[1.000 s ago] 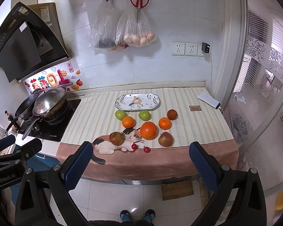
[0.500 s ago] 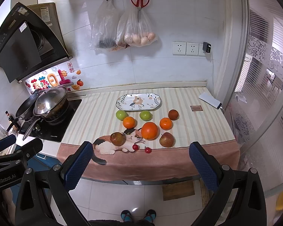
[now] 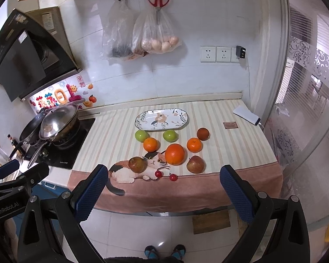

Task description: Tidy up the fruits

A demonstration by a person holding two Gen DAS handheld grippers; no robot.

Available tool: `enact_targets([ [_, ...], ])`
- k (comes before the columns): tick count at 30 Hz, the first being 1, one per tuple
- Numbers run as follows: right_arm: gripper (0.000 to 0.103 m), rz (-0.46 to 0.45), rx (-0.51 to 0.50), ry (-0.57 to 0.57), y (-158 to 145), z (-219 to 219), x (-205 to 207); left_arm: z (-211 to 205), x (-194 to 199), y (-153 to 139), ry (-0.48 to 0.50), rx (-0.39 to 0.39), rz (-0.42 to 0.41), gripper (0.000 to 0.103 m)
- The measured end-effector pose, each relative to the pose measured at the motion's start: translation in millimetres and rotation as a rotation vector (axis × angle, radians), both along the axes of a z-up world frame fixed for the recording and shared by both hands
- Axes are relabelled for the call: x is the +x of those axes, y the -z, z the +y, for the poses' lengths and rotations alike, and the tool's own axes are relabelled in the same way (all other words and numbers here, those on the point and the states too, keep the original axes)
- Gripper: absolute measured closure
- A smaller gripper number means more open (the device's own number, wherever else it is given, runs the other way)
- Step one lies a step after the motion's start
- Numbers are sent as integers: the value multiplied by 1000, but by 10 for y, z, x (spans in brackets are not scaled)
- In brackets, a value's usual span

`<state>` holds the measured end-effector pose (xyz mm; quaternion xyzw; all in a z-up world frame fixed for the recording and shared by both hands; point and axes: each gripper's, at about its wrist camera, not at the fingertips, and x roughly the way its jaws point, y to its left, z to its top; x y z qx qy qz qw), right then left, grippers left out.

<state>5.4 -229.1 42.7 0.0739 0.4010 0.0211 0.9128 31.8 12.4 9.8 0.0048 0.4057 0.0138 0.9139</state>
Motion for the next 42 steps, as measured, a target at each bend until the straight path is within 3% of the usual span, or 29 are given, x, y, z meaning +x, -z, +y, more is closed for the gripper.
enact_targets([
  [11, 0, 132, 145, 2, 568, -382, 680, -219, 674, 467, -62, 92, 61, 0],
  [19, 0, 265, 155, 25, 1307, -513, 1389, -299, 1390, 1165, -38, 120, 236, 0],
  [24, 0, 368, 158, 61, 1899, -504, 1865, -225, 1900, 1840, 13, 44, 439, 1],
  [28, 0, 463, 187, 87, 2351, -446, 2211, -201, 2258, 2386, 60, -54, 594, 10],
  [32, 0, 522, 189, 130, 2604, -371, 2447, -222, 2545, 2821, 98, -134, 714, 17],
  [39, 0, 596, 176, 168, 2897, -262, 2802, -427, 2869, 3228, 167, -135, 792, 21],
  [42, 0, 628, 178, 212, 2975, -359, 2865, -500, 2934, 3342, 171, -116, 812, 29],
])
